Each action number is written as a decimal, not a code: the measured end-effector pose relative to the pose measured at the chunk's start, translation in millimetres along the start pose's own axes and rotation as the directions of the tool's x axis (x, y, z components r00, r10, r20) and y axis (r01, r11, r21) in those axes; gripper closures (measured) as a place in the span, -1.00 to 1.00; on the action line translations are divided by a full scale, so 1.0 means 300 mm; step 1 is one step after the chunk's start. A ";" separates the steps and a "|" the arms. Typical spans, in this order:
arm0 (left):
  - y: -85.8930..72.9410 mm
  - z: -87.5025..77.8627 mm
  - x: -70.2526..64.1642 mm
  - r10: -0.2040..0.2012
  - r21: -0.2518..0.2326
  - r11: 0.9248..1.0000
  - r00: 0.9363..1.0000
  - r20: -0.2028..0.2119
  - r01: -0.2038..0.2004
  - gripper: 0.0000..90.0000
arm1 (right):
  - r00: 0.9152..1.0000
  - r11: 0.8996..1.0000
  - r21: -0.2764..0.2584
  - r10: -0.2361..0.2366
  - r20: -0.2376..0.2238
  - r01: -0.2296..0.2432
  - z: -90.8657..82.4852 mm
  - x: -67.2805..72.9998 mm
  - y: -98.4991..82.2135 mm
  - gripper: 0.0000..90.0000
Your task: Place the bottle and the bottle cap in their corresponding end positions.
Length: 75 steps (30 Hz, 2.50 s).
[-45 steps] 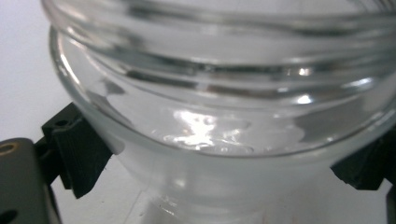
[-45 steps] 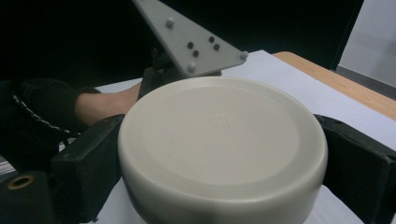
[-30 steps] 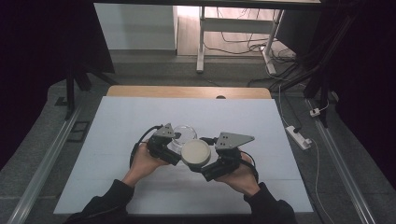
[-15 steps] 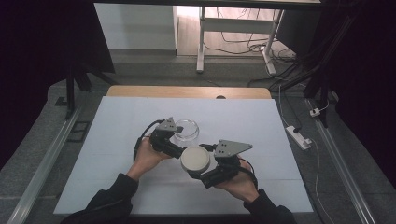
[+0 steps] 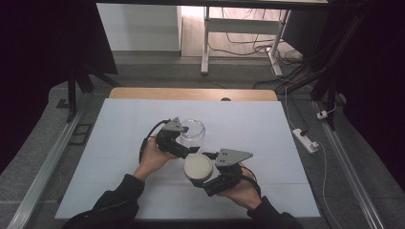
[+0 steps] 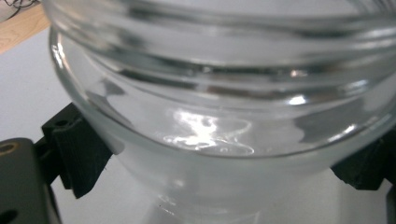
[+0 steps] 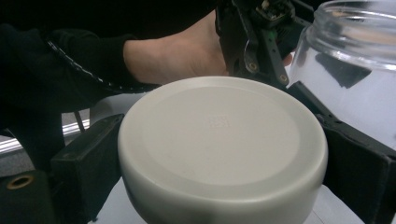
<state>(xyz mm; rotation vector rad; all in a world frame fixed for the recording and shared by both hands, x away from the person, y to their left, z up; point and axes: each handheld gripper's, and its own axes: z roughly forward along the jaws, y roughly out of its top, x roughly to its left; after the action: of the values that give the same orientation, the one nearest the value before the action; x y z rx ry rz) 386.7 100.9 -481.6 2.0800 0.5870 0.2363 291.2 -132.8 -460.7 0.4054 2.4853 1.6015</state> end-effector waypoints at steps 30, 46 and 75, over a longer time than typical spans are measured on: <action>-0.058 0.096 0.064 -0.019 0.029 0.999 0.999 -0.035 0.020 -0.83 | 1.000 0.996 0.092 -0.012 -0.005 0.013 0.146 -0.029 -0.117 -0.83; -0.091 0.130 0.072 -0.009 0.050 0.999 0.998 -0.062 0.012 -0.83 | 1.000 0.987 0.158 -0.002 0.002 0.002 0.199 -0.050 -0.171 -0.83; -0.106 0.137 0.087 -0.012 0.067 0.998 0.999 -0.051 0.016 -0.90 | 0.999 0.971 0.237 0.024 0.028 -0.030 0.214 -0.063 -0.179 -0.86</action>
<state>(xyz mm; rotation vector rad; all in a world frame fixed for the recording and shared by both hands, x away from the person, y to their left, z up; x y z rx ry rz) 415.2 97.6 -532.3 2.1397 0.6479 0.2647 319.3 -104.1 -536.5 0.4886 2.6717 1.3021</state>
